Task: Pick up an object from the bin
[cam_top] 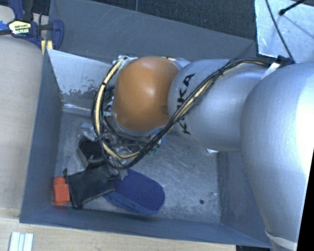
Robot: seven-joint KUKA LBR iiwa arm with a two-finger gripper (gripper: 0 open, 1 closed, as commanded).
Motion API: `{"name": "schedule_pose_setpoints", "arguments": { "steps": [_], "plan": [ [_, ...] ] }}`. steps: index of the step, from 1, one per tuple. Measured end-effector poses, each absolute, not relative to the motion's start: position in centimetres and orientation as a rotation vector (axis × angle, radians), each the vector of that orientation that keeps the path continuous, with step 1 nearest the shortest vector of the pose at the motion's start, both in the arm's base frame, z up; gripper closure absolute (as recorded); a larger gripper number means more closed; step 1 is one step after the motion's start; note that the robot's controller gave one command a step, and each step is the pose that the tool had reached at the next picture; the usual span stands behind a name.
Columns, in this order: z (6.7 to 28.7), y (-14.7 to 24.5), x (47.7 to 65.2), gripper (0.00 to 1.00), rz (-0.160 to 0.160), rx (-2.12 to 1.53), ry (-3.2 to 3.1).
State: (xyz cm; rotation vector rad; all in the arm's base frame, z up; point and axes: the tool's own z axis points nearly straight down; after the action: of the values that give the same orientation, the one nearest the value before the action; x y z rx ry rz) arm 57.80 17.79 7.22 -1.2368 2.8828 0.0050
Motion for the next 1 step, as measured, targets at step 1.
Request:
{"name": "schedule_pose_setpoints", "arguments": {
  "steps": [1],
  "plan": [
    [7.38,17.87,57.89,0.0,0.008,-1.23,2.883]
  ]
}}
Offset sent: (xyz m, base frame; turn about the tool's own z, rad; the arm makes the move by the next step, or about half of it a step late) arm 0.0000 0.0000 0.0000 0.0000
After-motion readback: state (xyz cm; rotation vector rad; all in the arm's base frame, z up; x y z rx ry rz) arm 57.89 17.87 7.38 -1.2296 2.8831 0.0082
